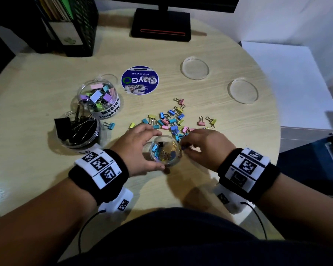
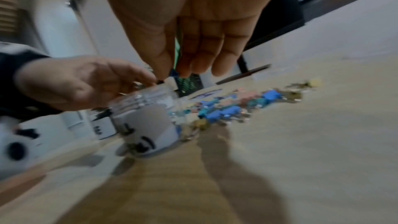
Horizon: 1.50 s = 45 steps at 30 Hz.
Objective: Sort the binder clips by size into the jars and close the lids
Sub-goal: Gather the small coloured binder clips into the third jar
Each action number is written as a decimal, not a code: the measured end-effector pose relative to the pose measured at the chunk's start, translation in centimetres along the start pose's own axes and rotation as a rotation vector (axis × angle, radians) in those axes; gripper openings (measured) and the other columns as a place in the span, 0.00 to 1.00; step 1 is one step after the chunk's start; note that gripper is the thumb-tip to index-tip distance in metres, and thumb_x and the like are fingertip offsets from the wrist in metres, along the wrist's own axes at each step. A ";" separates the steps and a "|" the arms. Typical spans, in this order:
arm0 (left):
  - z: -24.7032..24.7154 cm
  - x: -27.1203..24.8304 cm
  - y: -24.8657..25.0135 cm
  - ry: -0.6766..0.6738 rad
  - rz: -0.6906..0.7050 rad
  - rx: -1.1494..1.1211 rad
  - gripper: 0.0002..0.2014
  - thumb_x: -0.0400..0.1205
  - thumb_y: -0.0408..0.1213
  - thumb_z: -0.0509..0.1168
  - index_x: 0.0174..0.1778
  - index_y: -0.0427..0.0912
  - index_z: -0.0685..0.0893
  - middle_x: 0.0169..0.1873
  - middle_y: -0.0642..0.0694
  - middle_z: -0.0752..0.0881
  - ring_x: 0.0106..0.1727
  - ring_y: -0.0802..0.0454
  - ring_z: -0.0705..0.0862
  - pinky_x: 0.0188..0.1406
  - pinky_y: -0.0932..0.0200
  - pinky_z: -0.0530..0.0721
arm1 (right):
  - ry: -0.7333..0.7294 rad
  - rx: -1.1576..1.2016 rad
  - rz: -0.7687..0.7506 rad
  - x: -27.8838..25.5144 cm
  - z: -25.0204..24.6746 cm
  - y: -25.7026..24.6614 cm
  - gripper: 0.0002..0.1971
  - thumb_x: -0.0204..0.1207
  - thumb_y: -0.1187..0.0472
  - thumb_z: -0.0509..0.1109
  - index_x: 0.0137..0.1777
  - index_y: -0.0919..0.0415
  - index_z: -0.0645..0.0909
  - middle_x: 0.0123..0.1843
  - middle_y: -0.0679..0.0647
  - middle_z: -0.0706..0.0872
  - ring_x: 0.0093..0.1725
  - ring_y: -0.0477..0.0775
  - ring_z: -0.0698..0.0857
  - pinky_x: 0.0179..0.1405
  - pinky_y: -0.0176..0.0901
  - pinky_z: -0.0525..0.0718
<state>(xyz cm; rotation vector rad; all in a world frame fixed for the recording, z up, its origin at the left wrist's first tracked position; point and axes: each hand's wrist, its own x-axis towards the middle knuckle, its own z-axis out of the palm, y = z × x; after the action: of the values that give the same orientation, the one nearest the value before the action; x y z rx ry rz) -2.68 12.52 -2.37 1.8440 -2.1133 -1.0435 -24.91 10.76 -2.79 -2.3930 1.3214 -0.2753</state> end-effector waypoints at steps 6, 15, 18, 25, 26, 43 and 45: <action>0.7 0.2 -0.3 0.001 0.013 0.088 0.40 0.63 0.57 0.77 0.72 0.58 0.72 0.72 0.56 0.70 0.70 0.55 0.71 0.73 0.54 0.70 | -0.042 -0.029 -0.150 0.9 1.4 -2.5 0.12 0.67 0.56 0.69 0.48 0.57 0.88 0.40 0.55 0.89 0.40 0.59 0.87 0.41 0.48 0.84; 0.3 1.1 -2.3 0.273 -0.113 -0.097 0.16 0.78 0.48 0.59 0.60 0.53 0.81 0.58 0.52 0.77 0.50 0.49 0.84 0.59 0.46 0.81 | 0.084 -0.013 0.172 1.4 -0.3 1.8 0.10 0.77 0.58 0.67 0.54 0.57 0.86 0.49 0.56 0.86 0.51 0.60 0.82 0.49 0.46 0.78; 0.2 1.6 -2.9 0.202 -0.173 0.115 0.20 0.77 0.35 0.64 0.66 0.47 0.79 0.63 0.46 0.75 0.58 0.44 0.81 0.62 0.46 0.79 | 0.004 -0.079 0.325 1.9 -0.2 3.7 0.13 0.79 0.55 0.65 0.59 0.57 0.84 0.56 0.57 0.84 0.57 0.61 0.81 0.52 0.46 0.78; -0.1 2.1 -3.2 0.124 -0.186 0.280 0.25 0.77 0.35 0.66 0.72 0.47 0.74 0.70 0.45 0.72 0.67 0.46 0.75 0.69 0.49 0.75 | -0.200 -0.173 0.393 3.1 0.3 3.9 0.14 0.77 0.56 0.64 0.60 0.58 0.81 0.57 0.58 0.83 0.55 0.60 0.82 0.49 0.44 0.78; -0.1 2.2 -3.3 0.115 -0.196 0.287 0.26 0.77 0.35 0.65 0.73 0.47 0.73 0.71 0.45 0.72 0.68 0.46 0.75 0.69 0.50 0.75 | -0.214 -0.182 0.397 3.2 0.4 3.8 0.14 0.77 0.57 0.65 0.59 0.59 0.81 0.56 0.58 0.83 0.54 0.60 0.81 0.47 0.44 0.78; 0.0 1.9 -3.7 0.055 -0.209 0.308 0.12 0.79 0.35 0.65 0.58 0.46 0.84 0.55 0.44 0.85 0.56 0.45 0.82 0.57 0.52 0.81 | -0.247 -0.152 0.319 3.7 -0.2 2.4 0.05 0.72 0.67 0.63 0.44 0.59 0.79 0.45 0.57 0.83 0.46 0.60 0.81 0.40 0.45 0.78; -0.1 1.7 -3.7 0.085 -0.203 0.275 0.10 0.78 0.35 0.66 0.55 0.45 0.85 0.53 0.44 0.86 0.54 0.46 0.83 0.56 0.53 0.81 | -0.152 -0.099 0.264 3.6 -0.8 1.4 0.04 0.73 0.66 0.65 0.45 0.60 0.81 0.43 0.54 0.82 0.42 0.56 0.79 0.39 0.42 0.74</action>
<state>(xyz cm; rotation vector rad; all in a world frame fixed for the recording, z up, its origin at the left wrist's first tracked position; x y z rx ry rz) -0.05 10.90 -4.99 2.2247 -2.1453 -0.7230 -24.35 6.89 -2.70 -2.2319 1.5869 0.0462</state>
